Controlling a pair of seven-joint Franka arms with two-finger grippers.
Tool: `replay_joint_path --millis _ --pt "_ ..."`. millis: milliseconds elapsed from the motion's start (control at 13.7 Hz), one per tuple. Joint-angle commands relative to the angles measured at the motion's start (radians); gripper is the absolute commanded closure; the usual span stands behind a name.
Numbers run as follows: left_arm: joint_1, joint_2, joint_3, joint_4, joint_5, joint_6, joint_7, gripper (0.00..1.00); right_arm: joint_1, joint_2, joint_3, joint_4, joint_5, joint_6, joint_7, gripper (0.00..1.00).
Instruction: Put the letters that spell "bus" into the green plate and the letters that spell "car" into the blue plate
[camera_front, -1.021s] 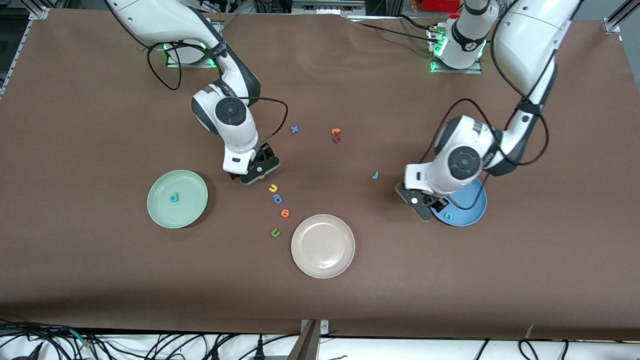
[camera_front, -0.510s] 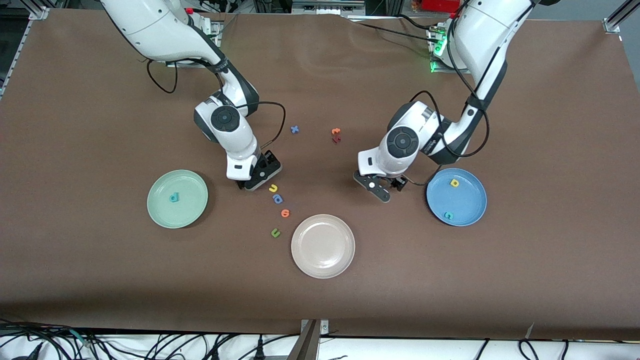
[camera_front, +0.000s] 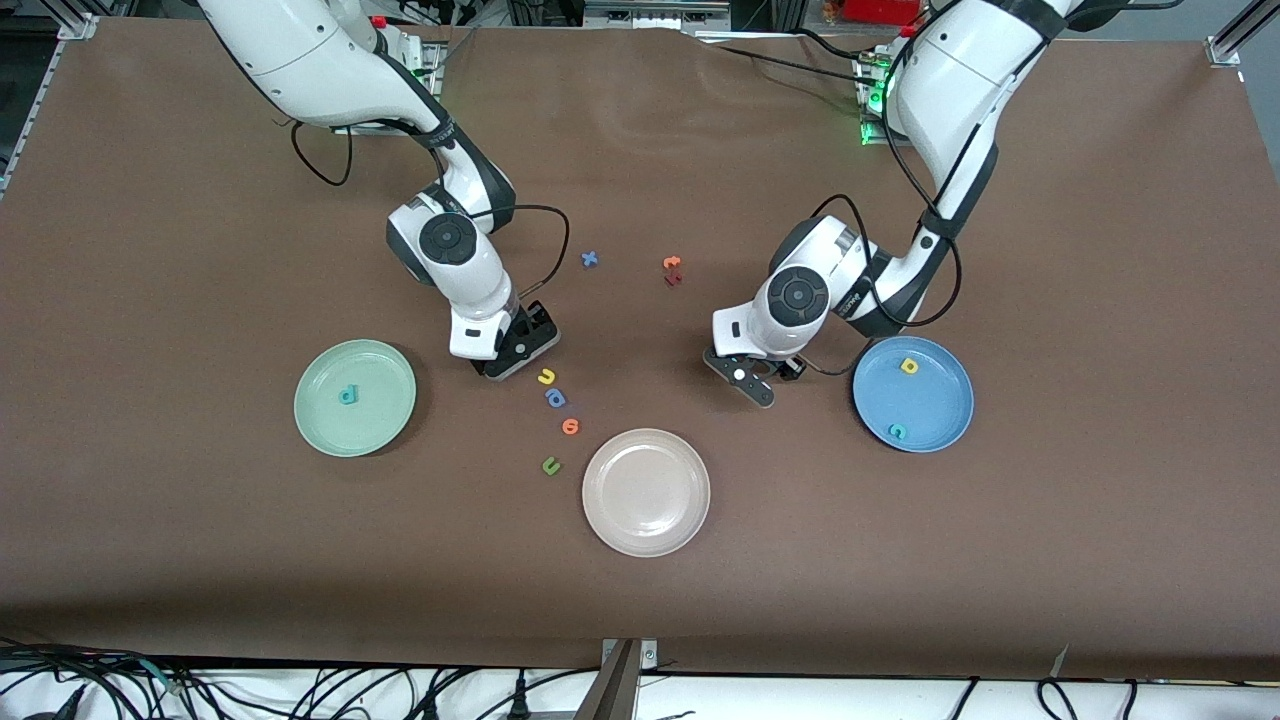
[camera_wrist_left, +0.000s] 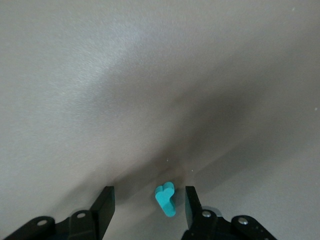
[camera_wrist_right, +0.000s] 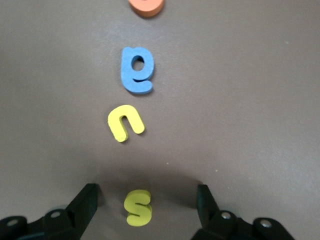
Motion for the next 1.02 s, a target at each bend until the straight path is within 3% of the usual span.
replay_joint_path --millis 0,73,146,219,292,729,948 --pt "-0.006 0.001 0.002 -0.015 -0.004 0.020 -0.004 0.47 -0.013 -0.025 0.009 -0.040 -0.012 0.017 0.059 0.38" --pt "-0.006 0.001 0.002 -0.015 -0.004 0.018 -0.006 0.65 -0.013 -0.025 0.009 -0.042 -0.012 0.017 0.058 0.48" --pt "-0.006 0.001 0.002 -0.015 -0.004 0.018 -0.004 0.69 -0.013 -0.025 0.009 -0.044 -0.012 0.017 0.058 0.59" --pt "-0.003 -0.002 0.002 -0.015 -0.004 0.011 -0.003 0.88 -0.013 -0.025 0.009 -0.044 -0.012 0.015 0.056 0.66" --pt "-0.003 -0.006 0.003 -0.013 -0.004 0.008 -0.003 0.91 -0.013 -0.025 0.009 -0.044 -0.012 0.017 0.056 0.70" --pt "0.098 -0.103 -0.001 0.001 -0.010 -0.060 0.084 0.90 -0.019 -0.046 0.007 -0.036 -0.009 0.003 0.049 0.87" --pt "0.184 -0.118 0.008 0.005 -0.004 -0.100 0.141 0.90 -0.046 -0.094 0.007 0.007 -0.006 -0.145 0.041 0.91"
